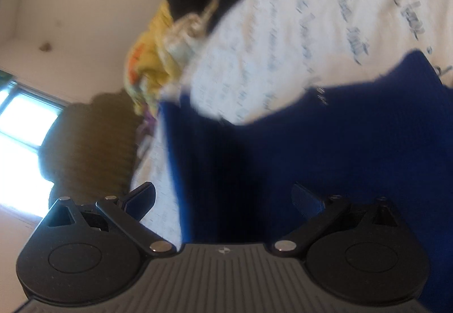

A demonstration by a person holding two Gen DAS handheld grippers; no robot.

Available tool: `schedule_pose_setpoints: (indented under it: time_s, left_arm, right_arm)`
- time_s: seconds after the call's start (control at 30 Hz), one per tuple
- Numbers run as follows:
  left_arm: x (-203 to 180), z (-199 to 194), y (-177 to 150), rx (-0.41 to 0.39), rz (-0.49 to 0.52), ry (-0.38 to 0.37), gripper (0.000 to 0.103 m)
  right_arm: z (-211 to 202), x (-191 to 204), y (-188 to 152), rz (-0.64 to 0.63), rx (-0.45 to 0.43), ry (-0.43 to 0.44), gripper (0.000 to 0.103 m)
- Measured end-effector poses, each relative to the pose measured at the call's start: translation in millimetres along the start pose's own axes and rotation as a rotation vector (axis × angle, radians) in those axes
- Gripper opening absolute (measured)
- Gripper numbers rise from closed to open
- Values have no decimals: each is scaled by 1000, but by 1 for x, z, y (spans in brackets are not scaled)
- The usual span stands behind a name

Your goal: Fold small clothes

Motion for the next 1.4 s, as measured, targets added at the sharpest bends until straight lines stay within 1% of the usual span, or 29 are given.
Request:
schedule_pose_setpoints:
  time_s: [0.07, 0.13, 0.17, 0.2, 0.27, 0.37, 0.47, 0.53, 0.6, 0.63, 0.67, 0.73, 0.77, 0.8, 0.83, 0.87, 0.93, 1.0, 1.03, 1.07, 1.1, 1.13, 1.17, 1.2, 1.23, 1.27, 1.3, 1.33, 1.4]
  left_arm:
    - [-8, 5, -11, 31, 27, -24, 8]
    - [-12, 2, -18, 27, 66, -27, 8]
    - [-13, 0, -18, 22, 81, -31, 8]
    - [-14, -2, -17, 16, 92, -35, 8]
    - [-17, -2, -12, 6, 107, -43, 8]
    - [-35, 1, 0, -21, 141, -89, 7]
    - [-58, 6, 6, -31, 150, -180, 7]
    - [-68, 21, -1, 18, 122, -225, 7]
    - [-69, 46, -15, 123, 57, -271, 8]
    - [-67, 53, -19, 143, 33, -276, 9]
    - [-60, 53, -21, 141, 4, -279, 10]
    - [-42, 42, -17, 128, -48, -312, 34]
    - [-32, 33, -15, 117, -65, -324, 70]
    - [-18, 25, -13, 94, -79, -313, 97]
    - [3, 18, -9, 53, -98, -275, 100]
    - [22, 14, -6, 25, -112, -234, 98]
    - [57, 22, 5, 28, -150, -147, 98]
    - [93, 44, 21, 37, -246, -72, 98]
    - [109, 59, 30, 55, -303, -78, 98]
    - [125, 79, 36, 91, -371, -85, 97]
    - [139, 100, 39, 132, -433, -79, 92]
    - [149, 119, 40, 172, -473, -87, 88]
    - [157, 140, 40, 217, -503, -99, 65]
    - [165, 147, 44, 199, -505, -76, 35]
    - [166, 154, 45, 216, -493, -72, 12]
    - [167, 155, 45, 225, -509, -72, 14]
    - [170, 148, 45, 201, -516, -61, 13]
    - [171, 137, 47, 165, -497, -52, 13]
    - [173, 111, 55, 97, -450, -48, 13]
  right_arm:
    - [4, -5, -1, -21, 8, -31, 102]
    - [3, -4, -3, -47, -8, -34, 97]
    - [3, -2, -3, -82, -21, -64, 81]
    - [4, -3, -4, -120, -26, -107, 52]
    - [7, -8, -3, -162, -35, -197, 9]
    - [-8, -3, -2, -227, -73, -197, 8]
    - [-56, 13, 2, -317, -155, -202, 8]
    - [-79, 4, 2, -341, -178, -263, 9]
    - [-83, -25, -1, -330, -146, -376, 12]
    - [-83, -39, -3, -309, -144, -423, 13]
    - [-85, -50, -6, -273, -159, -427, 22]
    - [-103, -55, -11, -184, -247, -371, 28]
    - [-114, -52, -14, -164, -306, -365, 45]
    - [-125, -47, -16, -171, -363, -359, 78]
    - [-134, -44, -17, -192, -412, -362, 93]
    - [-141, -43, -19, -218, -448, -379, 101]
    - [-138, -53, -15, -212, -406, -457, 100]
    - [-124, -67, -11, -168, -346, -482, 99]
    - [-115, -70, -10, -162, -321, -477, 99]
    - [-109, -68, -10, -188, -335, -476, 98]
    - [-102, -66, -9, -191, -327, -470, 95]
    - [-96, -63, -8, -195, -333, -457, 85]
    - [-89, -62, -7, -193, -325, -446, 49]
    - [-82, -62, -7, -193, -306, -449, 36]
    - [-79, -59, -9, -220, -311, -461, 33]
    - [-75, -55, -11, -249, -297, -467, 23]
    - [-74, -50, -14, -261, -293, -465, 19]
    - [-75, -43, -16, -266, -299, -455, 17]
    - [-80, -21, -22, -269, -318, -344, 16]
Point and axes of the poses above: each gripper's, at about its wrist camera, not at the fingertips, and z roughly the way its jaws point, x to its left, y to its top, the point moved 5 cm from there along z, roughly the way its jaws point, and after that the axes turned 1 degree about -x, right-handed, at the moved point
